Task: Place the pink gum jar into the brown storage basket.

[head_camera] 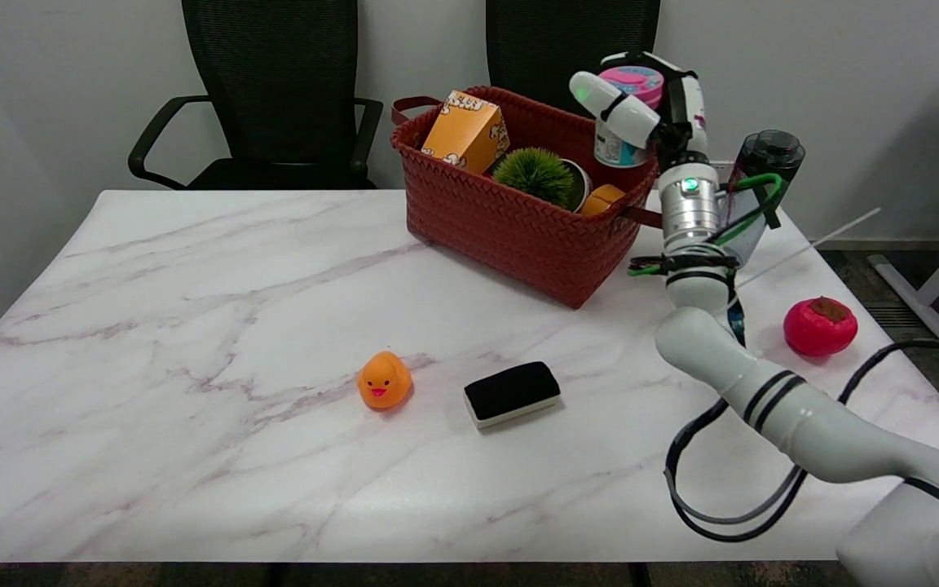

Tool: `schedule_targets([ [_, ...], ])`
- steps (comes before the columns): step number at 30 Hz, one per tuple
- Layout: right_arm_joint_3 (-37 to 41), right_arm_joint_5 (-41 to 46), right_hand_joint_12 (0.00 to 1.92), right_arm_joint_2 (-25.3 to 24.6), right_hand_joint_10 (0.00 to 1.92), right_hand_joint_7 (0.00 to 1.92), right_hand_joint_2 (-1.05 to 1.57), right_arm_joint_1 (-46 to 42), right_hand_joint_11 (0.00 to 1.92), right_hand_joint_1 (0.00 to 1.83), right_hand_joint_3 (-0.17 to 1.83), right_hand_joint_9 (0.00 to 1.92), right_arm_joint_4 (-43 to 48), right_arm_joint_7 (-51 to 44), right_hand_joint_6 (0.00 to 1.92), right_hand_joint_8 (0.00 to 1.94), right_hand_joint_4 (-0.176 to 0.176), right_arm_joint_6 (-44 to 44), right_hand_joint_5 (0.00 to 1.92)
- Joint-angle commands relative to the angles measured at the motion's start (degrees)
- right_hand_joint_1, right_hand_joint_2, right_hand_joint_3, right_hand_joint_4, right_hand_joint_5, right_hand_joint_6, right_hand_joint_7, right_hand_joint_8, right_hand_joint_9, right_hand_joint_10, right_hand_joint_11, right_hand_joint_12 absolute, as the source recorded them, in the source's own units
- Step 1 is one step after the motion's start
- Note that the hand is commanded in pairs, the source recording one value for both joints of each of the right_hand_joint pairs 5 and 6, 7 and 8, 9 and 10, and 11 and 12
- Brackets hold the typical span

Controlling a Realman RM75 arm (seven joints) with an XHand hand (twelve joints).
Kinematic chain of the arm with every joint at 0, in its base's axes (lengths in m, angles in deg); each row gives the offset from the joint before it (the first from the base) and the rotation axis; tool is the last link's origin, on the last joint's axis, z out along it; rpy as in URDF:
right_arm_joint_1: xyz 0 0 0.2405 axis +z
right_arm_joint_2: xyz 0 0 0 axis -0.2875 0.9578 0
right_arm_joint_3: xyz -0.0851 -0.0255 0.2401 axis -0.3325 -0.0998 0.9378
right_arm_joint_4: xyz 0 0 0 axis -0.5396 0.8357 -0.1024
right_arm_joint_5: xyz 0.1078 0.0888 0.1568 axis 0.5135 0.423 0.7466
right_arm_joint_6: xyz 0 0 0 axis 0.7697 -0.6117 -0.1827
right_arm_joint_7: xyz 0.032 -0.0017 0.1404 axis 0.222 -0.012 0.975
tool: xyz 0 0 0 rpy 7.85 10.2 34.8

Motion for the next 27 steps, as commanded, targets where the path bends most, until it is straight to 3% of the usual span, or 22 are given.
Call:
schedule_targets([
  [1,-7.0,-7.1,0.91,-4.8,1.03,1.18,0.76,14.6,0.91,0.98,-0.15,1.03,-18.4,0.2,0.85,1.18,0.000,7.2,0.85],
  [8,-6.6,-15.3,0.85,-5.5,1.03,1.18,0.73,16.8,0.85,0.99,-0.15,1.03,-23.3,-6.4,0.82,1.18,0.000,9.4,0.82],
  [18,-6.4,-15.5,0.78,-3.7,0.98,1.12,0.67,18.0,0.78,1.00,-0.15,0.98,-24.3,-23.7,0.76,1.12,0.000,11.2,0.76],
  [27,-4.3,-15.5,0.69,-1.9,0.98,1.10,0.65,18.1,0.69,0.99,-0.17,0.98,-26.6,-28.8,0.72,1.10,0.000,11.4,0.72],
])
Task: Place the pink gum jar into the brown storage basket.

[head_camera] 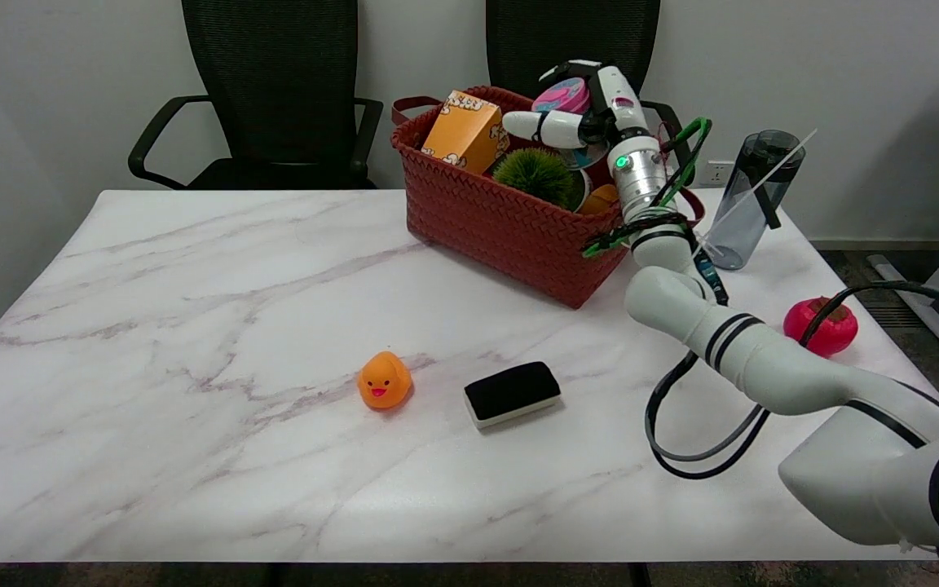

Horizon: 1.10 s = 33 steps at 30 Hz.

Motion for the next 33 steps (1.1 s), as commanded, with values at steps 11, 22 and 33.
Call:
schedule_targets([
  [11,4.0,-3.2,0.65,2.6,0.99,1.10,0.64,2.9,0.65,1.01,-0.17,0.99,-8.4,-18.6,0.69,1.10,0.000,7.2,0.69],
  [22,6.9,0.6,0.27,3.1,0.27,1.13,0.52,1.3,0.27,0.72,-0.17,0.27,-3.3,-17.4,0.09,1.13,0.000,12.4,0.09],
  [33,8.7,5.0,0.17,3.8,0.01,0.00,0.88,-0.5,0.17,0.35,0.95,0.01,2.1,-17.9,0.00,0.00,0.000,15.3,0.00],
])
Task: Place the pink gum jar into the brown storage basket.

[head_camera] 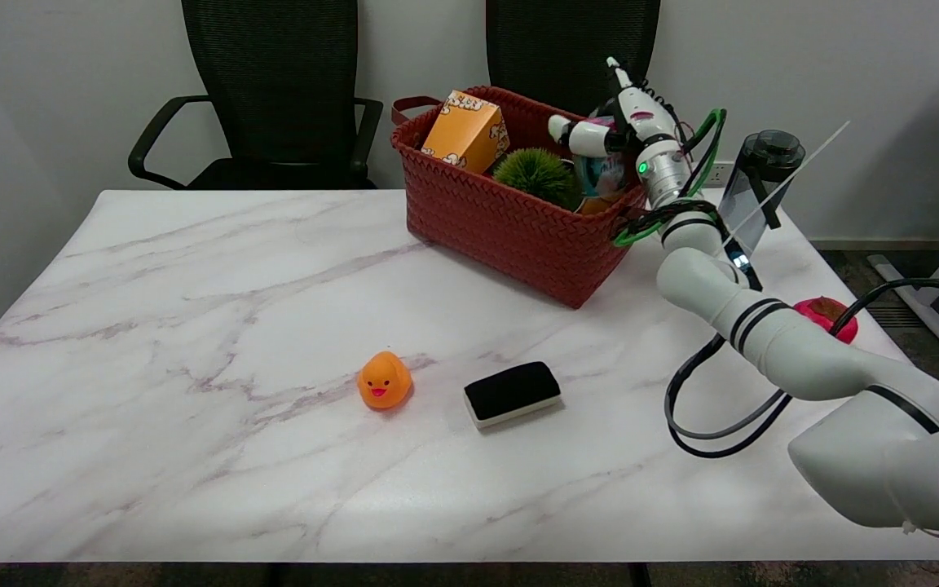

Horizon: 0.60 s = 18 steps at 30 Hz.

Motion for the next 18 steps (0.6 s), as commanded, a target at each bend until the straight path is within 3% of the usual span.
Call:
schedule_targets([
  [1,3.4,5.6,0.16,1.1,0.00,0.00,0.90,-2.4,0.16,0.33,0.99,0.00,7.2,-1.6,0.00,0.00,0.000,5.1,0.00],
  [13,3.9,6.3,0.15,2.0,0.00,0.00,0.94,-5.6,0.15,0.32,0.99,0.00,13.1,-4.8,0.00,0.00,0.000,3.2,0.00],
  [18,7.5,10.4,0.17,3.4,0.00,0.00,0.92,-11.9,0.17,0.34,0.89,0.00,23.9,-4.4,0.00,0.00,0.000,0.0,0.00],
])
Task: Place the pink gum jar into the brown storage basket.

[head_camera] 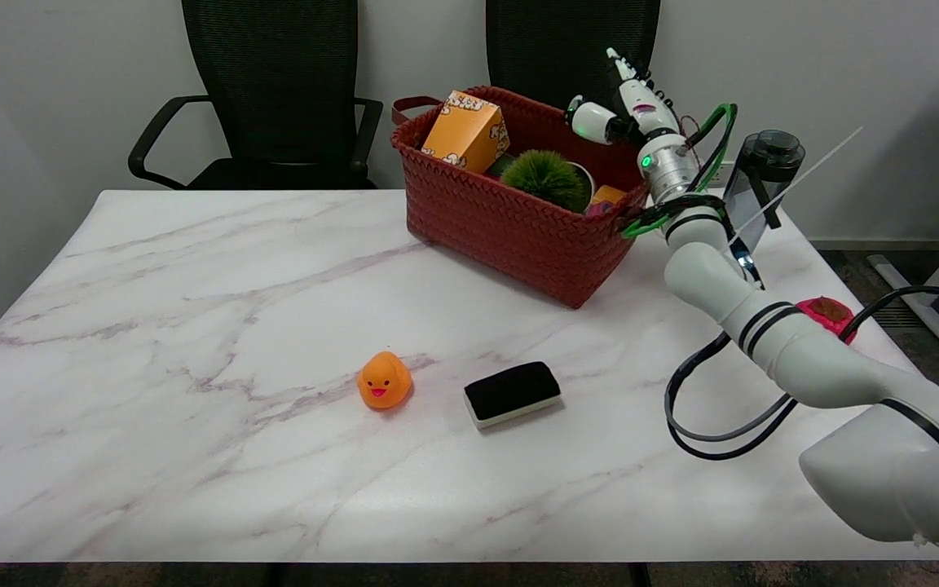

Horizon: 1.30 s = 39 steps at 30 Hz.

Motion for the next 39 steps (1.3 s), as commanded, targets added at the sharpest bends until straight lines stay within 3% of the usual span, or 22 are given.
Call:
schedule_targets([
  [1,5.3,6.9,0.17,2.5,0.00,0.00,0.92,-10.1,0.17,0.34,0.88,0.00,18.2,-1.6,0.00,0.00,0.000,-4.2,0.00],
  [9,12.1,14.6,0.19,3.7,0.02,0.00,0.81,-26.1,0.19,0.47,0.53,0.02,38.4,0.2,0.00,0.00,0.000,-14.0,0.00],
  [16,13.7,13.7,0.18,3.8,0.09,0.00,0.53,-35.1,0.18,0.74,0.01,0.09,47.9,8.0,0.00,0.00,0.000,-15.3,0.00],
  [19,13.4,11.9,0.19,4.0,0.11,0.00,0.47,-38.2,0.19,0.79,-0.03,0.11,50.2,11.5,0.00,0.00,0.000,-14.9,0.00],
  [21,12.4,10.0,0.20,3.9,0.12,0.00,0.43,-39.4,0.20,0.83,-0.17,0.12,51.0,14.0,0.00,0.00,0.000,-15.4,0.00],
  [26,6.4,5.1,0.24,3.7,0.12,0.00,0.42,-40.7,0.24,0.88,-0.17,0.12,50.9,18.6,0.00,0.00,0.000,-20.5,0.00],
  [39,-11.6,1.9,0.23,4.3,0.14,0.08,0.39,-41.0,0.23,1.02,-0.17,0.14,49.7,19.1,0.00,0.08,0.000,-38.5,0.00],
])
